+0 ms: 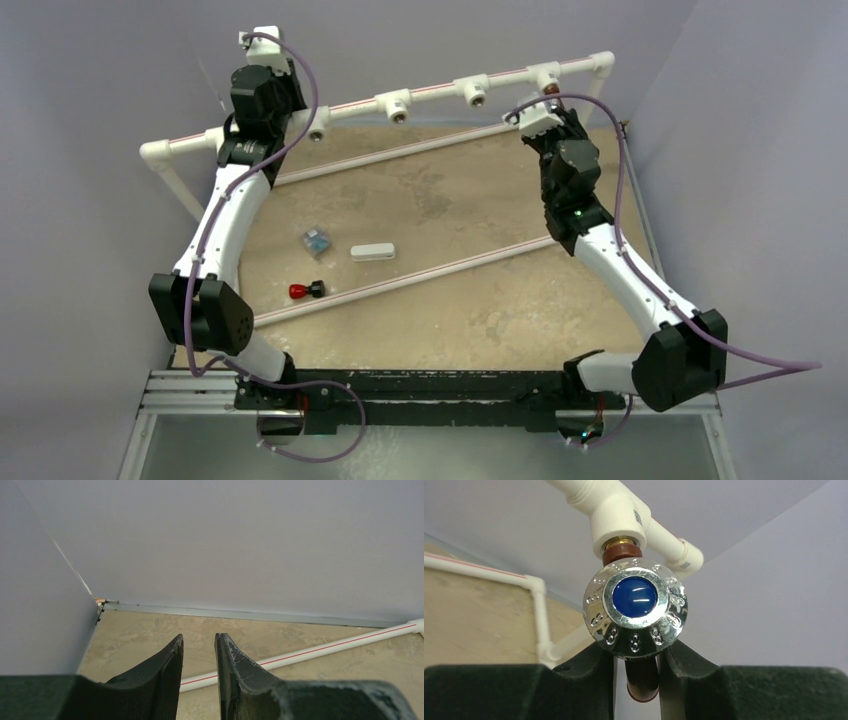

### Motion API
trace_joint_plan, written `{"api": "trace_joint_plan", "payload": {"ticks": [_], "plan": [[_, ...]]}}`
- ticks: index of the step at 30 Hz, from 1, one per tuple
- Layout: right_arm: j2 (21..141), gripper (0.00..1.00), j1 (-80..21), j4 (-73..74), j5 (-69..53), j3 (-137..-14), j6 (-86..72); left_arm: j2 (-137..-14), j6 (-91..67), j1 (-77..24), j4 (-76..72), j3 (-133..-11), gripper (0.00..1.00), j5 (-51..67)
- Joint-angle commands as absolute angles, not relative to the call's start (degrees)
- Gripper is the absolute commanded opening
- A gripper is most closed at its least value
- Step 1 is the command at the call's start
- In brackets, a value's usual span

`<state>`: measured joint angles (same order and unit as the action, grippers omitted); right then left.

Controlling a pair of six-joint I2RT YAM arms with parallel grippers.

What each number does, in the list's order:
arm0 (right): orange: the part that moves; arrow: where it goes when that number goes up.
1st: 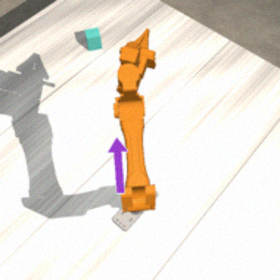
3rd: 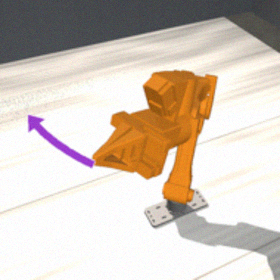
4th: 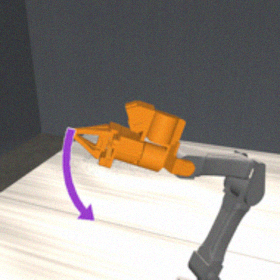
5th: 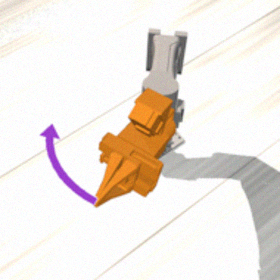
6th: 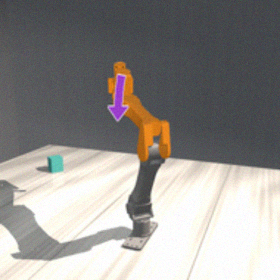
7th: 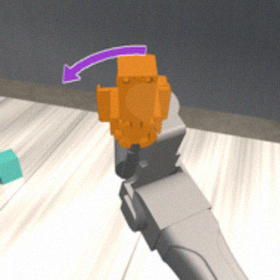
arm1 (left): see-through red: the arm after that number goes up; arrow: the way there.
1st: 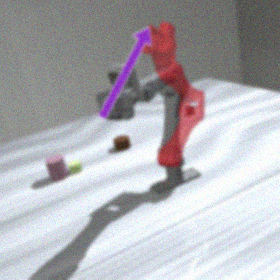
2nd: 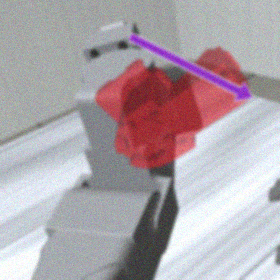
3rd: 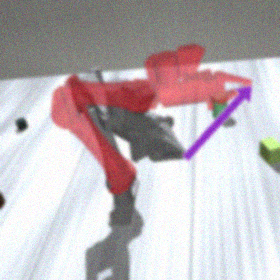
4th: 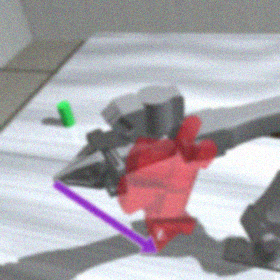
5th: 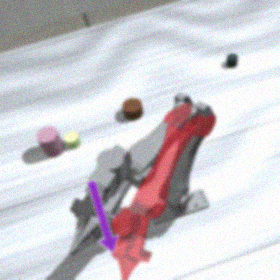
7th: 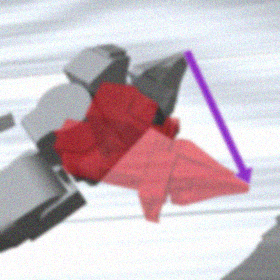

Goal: Install the water faucets

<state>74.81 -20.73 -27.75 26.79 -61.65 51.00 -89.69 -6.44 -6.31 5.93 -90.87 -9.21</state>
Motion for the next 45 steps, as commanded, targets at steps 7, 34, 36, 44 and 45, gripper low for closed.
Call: {"api": "trace_joint_plan", "payload": {"ticks": [7,34,36,44,45], "plan": [[73.8,0.0,-11.97,-20.34,10.3,-68.68,-3.46,-90.43,-6.66,-5.45,12.57,-89.12,0.29,-7.91],[70.96,0.0,-4.25,-31.12,-16.93,-66.09,-63.82,-90.36,-7.21,-4.84,12.9,-89.03,0.28,-6.48],[70.78,0.0,-4.05,-34.09,-18.16,-65.14,-68.05,-90.35,-7.21,-4.83,12.92,-89.1,0.28,-6.44],[68.92,0.19,-4.04,-38.34,-17.25,-61.18,-80.84,-90.44,-7.29,-4.58,13.07,-89.21,0.28,-6.05],[68.64,0.25,-4.04,-38.07,-16.7,-60.65,-81.59,-90.37,-7.29,-4.57,13.09,-89.21,0.28,-6.06]]}}
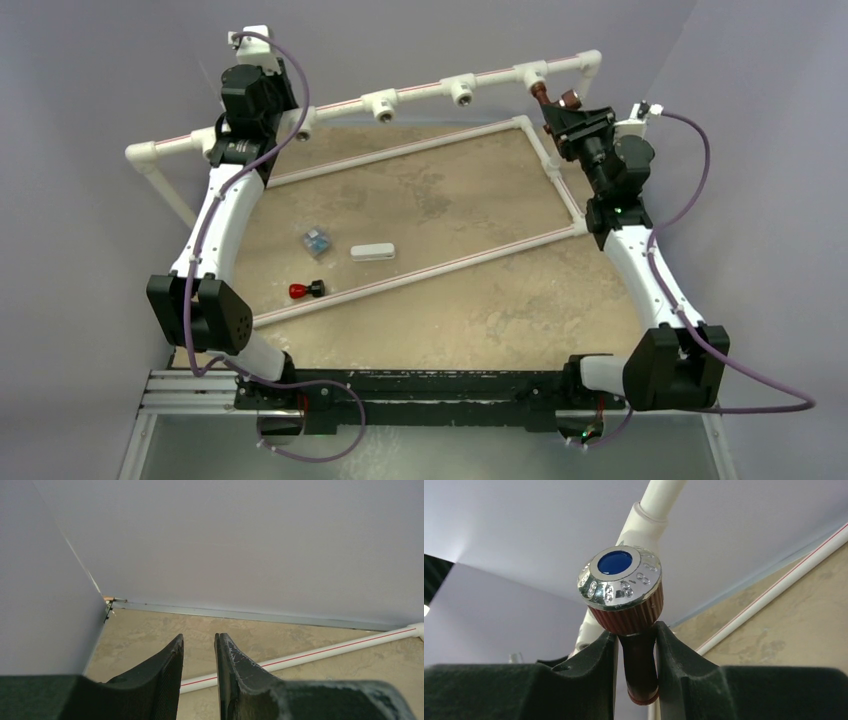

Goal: Install the water faucets

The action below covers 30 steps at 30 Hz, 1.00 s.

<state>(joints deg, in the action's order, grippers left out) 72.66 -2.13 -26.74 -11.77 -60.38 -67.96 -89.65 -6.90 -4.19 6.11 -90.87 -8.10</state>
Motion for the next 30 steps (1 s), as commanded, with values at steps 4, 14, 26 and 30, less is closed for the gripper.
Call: {"api": "trace_joint_plan", "payload": {"ticks": [4,14,26,30], "plan": [[67.12,0.45,-4.04,-37.22,-14.96,-58.5,-82.43,-90.21,-7.21,-4.57,13.09,-89.05,0.28,-6.12],[64.11,0.89,-3.52,-19.92,-11.36,-61.93,-63.5,-90.0,-7.12,-4.57,12.76,-88.68,0.28,-6.09],[57.33,0.91,-3.34,-2.74,4.26,-63.84,-29.42,-90.02,-7.12,-4.57,12.66,-88.46,0.28,-6.12],[55.06,0.91,-3.43,-4.61,3.37,-64.1,-17.47,-90.26,-7.37,-4.57,12.74,-88.59,0.28,-5.77]]}}
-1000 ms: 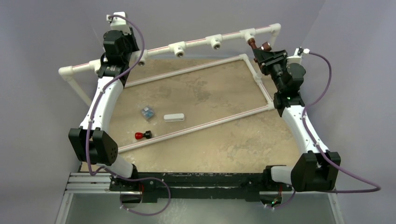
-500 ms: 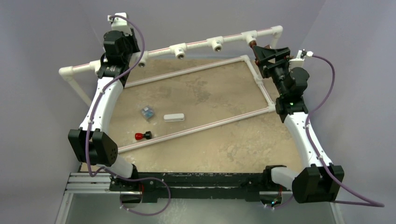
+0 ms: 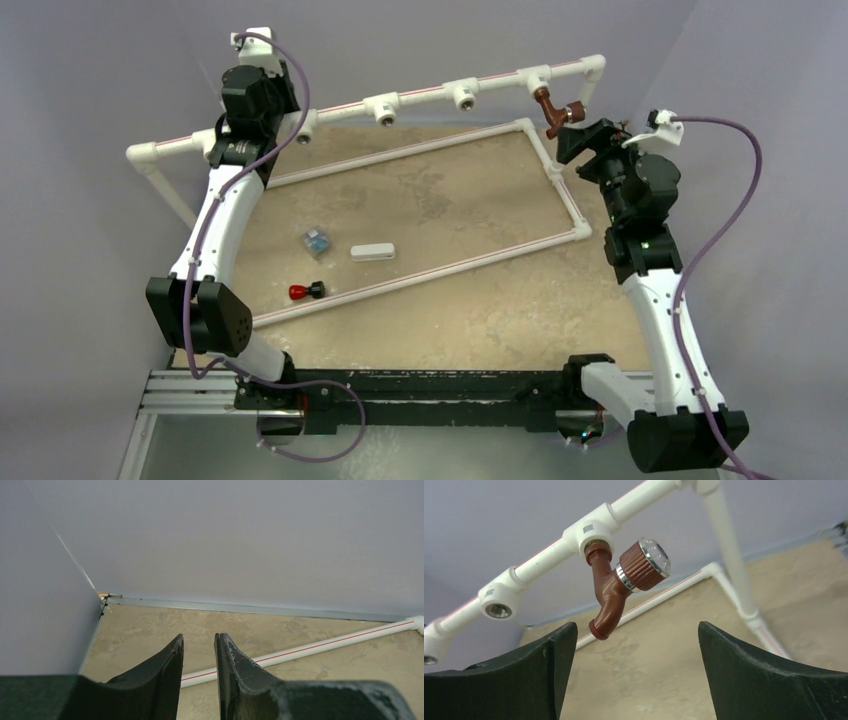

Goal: Install the water faucets

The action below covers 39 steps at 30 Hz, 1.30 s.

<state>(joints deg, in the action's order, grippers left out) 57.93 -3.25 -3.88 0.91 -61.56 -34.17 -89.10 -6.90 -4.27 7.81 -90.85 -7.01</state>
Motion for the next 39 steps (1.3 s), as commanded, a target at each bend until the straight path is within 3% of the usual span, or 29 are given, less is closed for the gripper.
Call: {"api": "trace_joint_plan", "payload": {"ticks": [1,14,21,31,39], "plan": [[55.07,0.91,-3.43,-4.01,2.17,-64.8,-14.53,-90.2,-7.36,-4.57,12.74,-88.59,0.28,-5.73],[52.24,0.93,-16.02,-3.07,5.35,-65.54,36.4,-89.82,-7.3,-4.48,12.65,-88.59,0.28,-5.27],[50.36,0.96,-20.66,-8.48,13.53,-56.89,59.8,-89.75,-7.21,-4.31,12.66,-88.44,0.28,-5.59],[50.76,0.98,-21.6,-35.01,21.0,-41.57,83.56,-90.26,-7.42,-3.87,12.72,-88.51,0.28,-5.32],[59.0,0.98,-22.41,-50.42,22.78,-41.69,89.62,-89.96,-7.47,-3.87,12.57,-88.23,0.28,-5.18]]}}
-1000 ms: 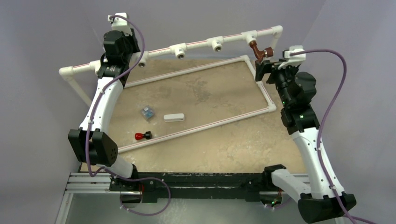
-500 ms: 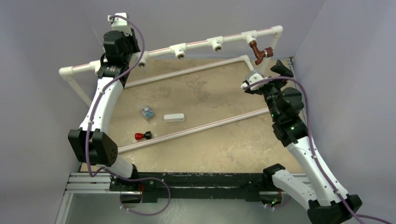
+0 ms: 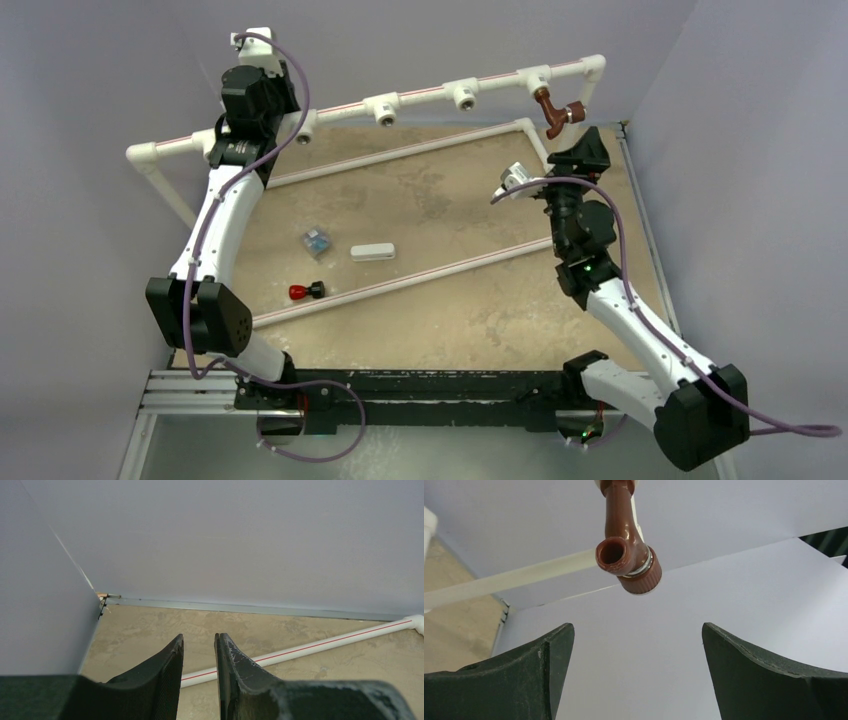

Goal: Install the water faucets

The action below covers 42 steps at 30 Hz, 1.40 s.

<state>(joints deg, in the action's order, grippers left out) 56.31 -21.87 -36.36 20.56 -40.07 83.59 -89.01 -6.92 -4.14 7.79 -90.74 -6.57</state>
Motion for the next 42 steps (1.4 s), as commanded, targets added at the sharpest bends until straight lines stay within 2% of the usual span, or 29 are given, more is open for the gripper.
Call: {"api": "trace_joint_plan", "payload": {"ticks": [1,10,17,22,34,42], "plan": [[60.11,0.98,-22.49,-50.68,22.76,-42.39,89.64,-89.92,-7.47,-3.87,12.48,-88.2,0.28,-5.19],[68.32,0.94,-22.47,-54.37,22.95,-48.08,87.4,-89.53,-7.12,-3.87,12.15,-87.85,0.28,-5.45],[72.85,0.84,-22.42,-53.02,24.45,-52.32,84.17,-89.8,-7.12,-3.78,12.34,-88.07,0.28,-5.41],[75.15,0.65,-22.48,-51.53,26.56,-54.89,79.86,-89.91,-7.12,-3.67,12.38,-88.07,0.28,-5.37],[75.83,0.0,-22.4,-48.15,30.19,-54.42,64.41,-90.26,-7.49,-3.01,12.98,-88.58,0.28,-4.83],[74.18,0.0,-22.33,-39.22,27.31,-57.83,42.12,-90.27,-7.56,-2.9,13.02,-88.57,0.28,-4.66]]}}
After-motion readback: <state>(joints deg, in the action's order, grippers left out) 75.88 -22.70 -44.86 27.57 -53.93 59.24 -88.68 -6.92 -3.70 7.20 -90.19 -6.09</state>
